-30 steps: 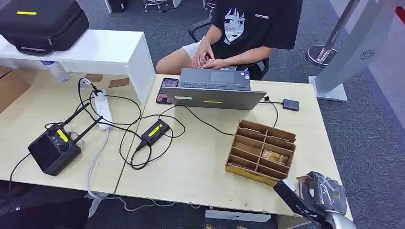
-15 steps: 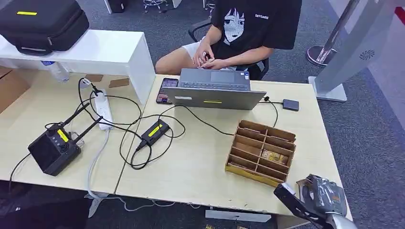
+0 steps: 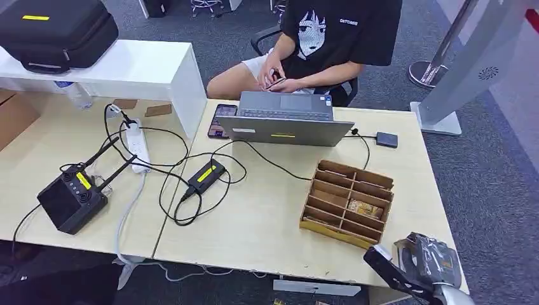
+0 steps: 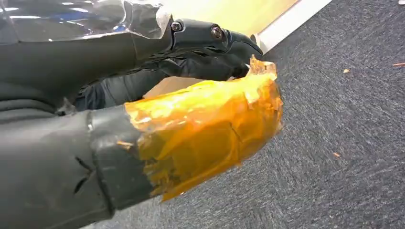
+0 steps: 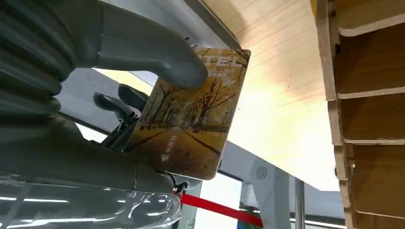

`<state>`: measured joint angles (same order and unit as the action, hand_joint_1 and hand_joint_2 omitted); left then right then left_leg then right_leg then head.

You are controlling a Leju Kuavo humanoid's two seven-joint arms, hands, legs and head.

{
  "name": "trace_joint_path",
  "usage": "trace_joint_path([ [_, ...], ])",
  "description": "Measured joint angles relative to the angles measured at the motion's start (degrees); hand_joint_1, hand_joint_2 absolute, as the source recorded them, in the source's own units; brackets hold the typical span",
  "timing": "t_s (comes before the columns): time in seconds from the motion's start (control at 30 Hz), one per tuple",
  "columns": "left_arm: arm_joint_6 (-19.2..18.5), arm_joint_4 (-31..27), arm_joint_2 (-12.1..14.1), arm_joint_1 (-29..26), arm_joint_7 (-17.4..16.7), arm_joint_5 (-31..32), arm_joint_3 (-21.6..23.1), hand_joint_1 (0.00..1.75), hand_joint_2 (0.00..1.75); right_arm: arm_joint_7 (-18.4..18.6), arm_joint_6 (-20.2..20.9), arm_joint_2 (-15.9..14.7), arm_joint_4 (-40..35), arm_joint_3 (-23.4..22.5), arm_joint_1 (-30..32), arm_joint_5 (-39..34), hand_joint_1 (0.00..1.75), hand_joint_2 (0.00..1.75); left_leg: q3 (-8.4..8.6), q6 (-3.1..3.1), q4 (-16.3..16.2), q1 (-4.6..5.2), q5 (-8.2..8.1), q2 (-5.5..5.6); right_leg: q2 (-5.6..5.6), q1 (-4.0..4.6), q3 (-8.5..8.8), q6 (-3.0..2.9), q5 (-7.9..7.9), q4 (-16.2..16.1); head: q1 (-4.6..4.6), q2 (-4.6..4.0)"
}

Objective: Pass the card to the sensor for recognition and then transmit it.

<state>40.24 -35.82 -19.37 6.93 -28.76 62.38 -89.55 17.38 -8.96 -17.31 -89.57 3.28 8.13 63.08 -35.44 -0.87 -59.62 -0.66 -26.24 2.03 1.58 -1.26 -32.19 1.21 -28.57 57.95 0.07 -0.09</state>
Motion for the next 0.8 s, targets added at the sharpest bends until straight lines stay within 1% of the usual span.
trace_joint_path([
  [0.07, 0.0, 0.0, 0.0, 0.0, 0.0, -0.1, 0.0, 0.0, 0.0, 0.0, -0.9, 0.0, 0.0, 0.1, 0.0, 0.0, 1.75, 1.75, 0.0, 0.0, 0.0, 0.0, 0.0, 0.0, 0.0, 0.0, 0.0, 0.0, 0.0, 0.0, 0.0, 0.0],
  [0.1, 0.0, 0.0, 0.0, 0.0, 0.0, -0.2, 0.0, 0.0, 0.0, 0.1, -2.0, 0.0, 0.0, 0.1, 0.1, 0.1, 1.75, 1.75, -0.01, 0.0, 0.0, 0.01, 0.0, 0.0, 0.0, 0.0, 0.0, 0.0, 0.0, 0.0, 0.0, 0.0],
  [0.13, 0.0, 0.0, 0.0, 0.0, 0.0, -0.2, 0.0, 0.0, 0.0, -0.2, -4.1, 0.0, -0.2, 0.2, 0.4, 0.4, 1.75, 1.75, -0.02, 0.0, 0.0, 0.02, 0.0, 0.01, -0.01, -0.01, 0.0, 0.0, 0.0, 0.0, 0.0, 0.0],
  [0.2, 0.0, 0.0, 0.0, 0.0, -0.2, -0.4, 0.0, 0.0, 0.0, -1.6, -11.4, 0.2, -1.6, 0.3, 0.8, 1.4, 1.75, 1.75, -0.03, 0.0, 0.0, 0.02, 0.0, 0.0, 0.0, -0.01, -0.01, 0.0, 0.0, 0.0, 0.0, 0.0],
  [0.23, 0.0, 0.0, 0.0, 0.0, -0.2, -0.5, 0.0, 0.0, 0.0, -2.7, -16.3, 0.8, -2.8, 0.3, 0.9, 2.2, 1.75, 1.75, -0.02, 0.0, 0.0, 0.01, 0.0, -0.01, 0.01, 0.0, -0.01, 0.0, 0.0, 0.0, 0.02, 0.0],
  [0.3, 0.0, 0.0, 0.0, 0.0, -0.2, -0.5, 0.0, 0.0, 0.0, -6.0, -24.2, 2.3, -5.5, 0.5, 0.9, 1.6, 1.75, 1.75, -0.02, 0.0, 0.0, 0.0, 0.0, -0.01, 0.01, 0.0, -0.03, -0.01, 0.0, 0.0, 0.0, 0.0],
  [0.33, 0.0, 0.0, 0.0, 0.0, -0.2, -0.5, 0.0, 0.0, 0.0, -8.6, -28.1, 3.4, -7.4, 1.1, 0.9, 0.0, 1.75, 1.75, -0.01, 0.0, 0.0, -0.01, 0.0, -0.01, 0.01, 0.01, -0.03, -0.01, 0.0, 0.0, -0.02, 0.0],
  [0.37, 0.0, 0.0, 0.0, 0.0, -0.2, -0.5, 0.0, 0.0, 0.0, -9.8, -29.2, 4.0, -8.5, 1.5, 0.9, -0.9, 1.75, 1.75, -0.01, -0.01, 0.0, -0.01, 0.0, -0.01, 0.01, 0.02, -0.02, -0.03, -0.02, 0.0, -0.02, 0.0],
  [0.4, 0.0, 0.0, 0.0, 0.0, 0.0, -0.5, 0.0, 0.0, 0.0, -12.1, -30.1, 4.8, -10.3, 2.5, 0.7, -3.2, 1.75, 1.75, -0.04, -0.01, 0.0, -0.02, 0.0, 0.0, 0.01, 0.03, -0.01, -0.03, -0.02, 0.0, 0.0, 0.0],
  [0.43, 0.0, 0.0, 0.0, 0.0, 0.3, -0.3, 0.0, 0.0, 0.0, -13.9, -30.0, 5.2, -11.3, 3.3, -0.2, -5.4, 1.75, 1.75, -0.14, -0.01, 0.1, -0.02, 0.0, -0.02, 0.02, 0.05, 0.0, -0.04, -0.02, 0.1, 0.04, 0.0],
  [0.47, 0.0, 0.0, 0.0, 0.0, 0.9, 0.2, 0.0, 0.0, 0.0, -15.8, -29.3, 5.7, -11.8, 4.6, -2.4, -7.8, 1.75, 1.75, -0.13, -0.03, 0.1, -0.02, 0.01, -0.16, 0.14, 0.05, -0.09, -0.07, 0.01, 0.1, -0.02, 0.0],
  [0.5, 0.0, 0.0, 0.0, 0.0, 1.6, 0.9, 0.0, 0.0, 0.0, -16.6, -27.5, 6.2, -11.6, 6.0, -5.9, -9.1, 1.75, 1.75, -0.12, -0.07, 0.1, -0.02, 0.04, -0.41, 0.39, 0.04, -0.19, -0.21, 0.15, 0.1, 0.02, 0.0],
  [0.53, 0.0, 0.0, 0.0, 0.3, 2.2, 1.5, 0.0, 0.0, 0.0, -16.5, -26.0, 6.7, -11.2, 7.1, -9.8, -9.4, 1.75, 1.75, -0.06, -0.08, 0.1, -0.02, 0.05, -0.57, 0.54, 0.04, -0.23, -0.21, 0.19, 0.1, -0.07, 0.0],
  [0.6, 0.0, 0.0, -0.1, 0.7, 3.6, 3.1, 0.0, 0.0, 0.0, -15.0, -22.7, 7.8, -7.7, 9.2, -19.0, -8.8, 1.75, 1.75, 0.03, -0.08, 0.1, -0.02, 0.15, -0.74, 0.67, 0.03, -0.24, -0.14, 0.32, 0.1, -0.02, 0.0],
  [0.67, 0.0, 0.0, -0.1, 0.9, 4.7, 4.5, 0.0, 0.0, 0.0, -12.2, -20.3, 8.6, -3.0, 10.5, -28.7, -6.2, 1.75, 1.75, -0.05, -0.05, 0.1, -0.01, 0.39, -0.68, 0.67, 0.02, -0.28, -0.04, 0.47, 0.1, 0.0, 0.0],
  [0.73, 0.0, 0.0, -0.1, 1.0, 4.9, 6.1, 0.0, 0.0, 0.0, -9.9, -18.4, 9.3, 1.8, 11.7, -37.5, -3.9, 1.75, 1.75, -0.12, -0.05, 0.0, -0.02, 0.58, -0.54, 0.61, 0.01, -0.31, 0.01, 0.59, 0.1, 0.0, 0.0],
  [0.77, 0.0, 0.0, -0.1, 1.1, 5.0, 6.7, 0.0, 0.0, 0.0, -9.4, -17.1, 9.7, 4.3, 12.3, -41.3, -3.5, 1.75, 1.75, -0.19, -0.01, 0.1, -0.01, 0.63, -0.47, 0.58, 0.01, -0.31, 0.03, 0.67, 0.1, 0.02, 0.0],
  [0.8, 0.0, 0.1, -0.1, 1.1, 5.5, 7.3, 0.0, 0.0, 0.0, -9.0, -14.7, 10.6, 7.3, 13.1, -45.6, -3.0, 1.75, 1.75, -0.21, -0.06, 0.0, -0.01, 0.68, -0.45, 0.56, 0.01, -0.35, 0.04, 0.69, 0.2, 0.02, 0.0],
])
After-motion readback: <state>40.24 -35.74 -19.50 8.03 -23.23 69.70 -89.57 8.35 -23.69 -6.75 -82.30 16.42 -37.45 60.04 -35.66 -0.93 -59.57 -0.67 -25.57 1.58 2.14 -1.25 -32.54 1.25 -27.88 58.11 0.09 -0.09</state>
